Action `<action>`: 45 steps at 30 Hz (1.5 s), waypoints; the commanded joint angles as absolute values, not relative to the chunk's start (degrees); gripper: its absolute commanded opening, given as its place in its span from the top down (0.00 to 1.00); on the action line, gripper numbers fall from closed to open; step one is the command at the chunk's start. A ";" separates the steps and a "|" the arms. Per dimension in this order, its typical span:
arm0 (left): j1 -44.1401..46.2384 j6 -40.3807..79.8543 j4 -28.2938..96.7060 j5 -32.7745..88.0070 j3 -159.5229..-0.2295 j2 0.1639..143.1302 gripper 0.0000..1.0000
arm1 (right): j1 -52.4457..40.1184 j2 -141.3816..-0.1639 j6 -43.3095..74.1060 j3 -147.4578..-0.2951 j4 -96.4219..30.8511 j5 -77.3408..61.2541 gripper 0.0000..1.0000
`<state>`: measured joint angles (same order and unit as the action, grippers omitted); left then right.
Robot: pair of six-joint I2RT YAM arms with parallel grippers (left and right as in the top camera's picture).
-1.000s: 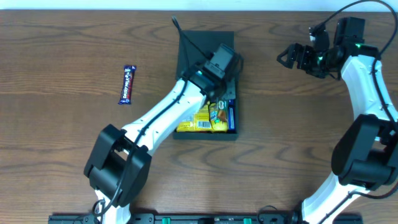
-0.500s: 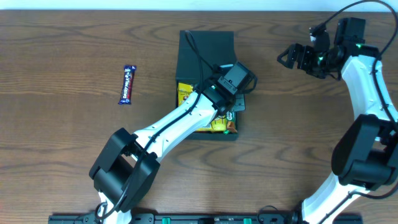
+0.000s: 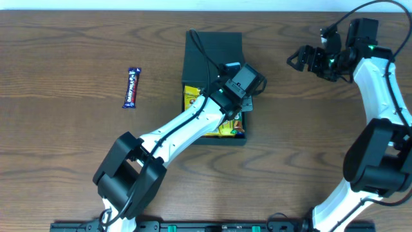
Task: Pack container
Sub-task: 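Lower the KitKat into the box and open the left gripper, then return the left gripper to the blue candy bar and grasp it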
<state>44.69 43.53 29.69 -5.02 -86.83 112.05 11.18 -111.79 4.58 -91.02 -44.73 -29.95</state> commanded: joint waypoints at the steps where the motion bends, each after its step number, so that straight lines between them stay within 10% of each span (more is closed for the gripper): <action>1: 44.71 43.70 29.06 -6.59 -86.48 114.13 0.94 | 11.99 -110.32 5.08 -91.83 -44.75 -30.26 0.01; 8: 44.71 41.80 27.09 -6.39 -86.48 114.37 0.92 | 11.99 -110.32 5.08 -91.83 -44.75 -30.26 0.01; 11: 44.71 41.78 26.96 -6.39 -86.48 114.37 0.36 | 11.99 -110.32 5.08 -91.83 -44.75 -30.26 0.01; 14: 44.66 41.78 26.76 -6.39 -86.48 114.37 0.11 | 11.99 -110.32 5.08 -91.83 -44.73 -30.26 0.01; 33: 37.78 19.64 30.72 -34.85 -88.55 104.36 0.05 | 11.99 -110.32 5.08 -91.83 -44.62 -30.26 0.01; 45: 11.18 16.43 36.56 -18.35 -88.23 107.83 0.01 | 11.86 -110.32 5.08 -91.83 -44.56 -30.26 0.01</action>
<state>14.55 18.90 36.77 -25.17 -87.88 105.47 11.18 -111.79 4.58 -91.02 -44.66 -29.95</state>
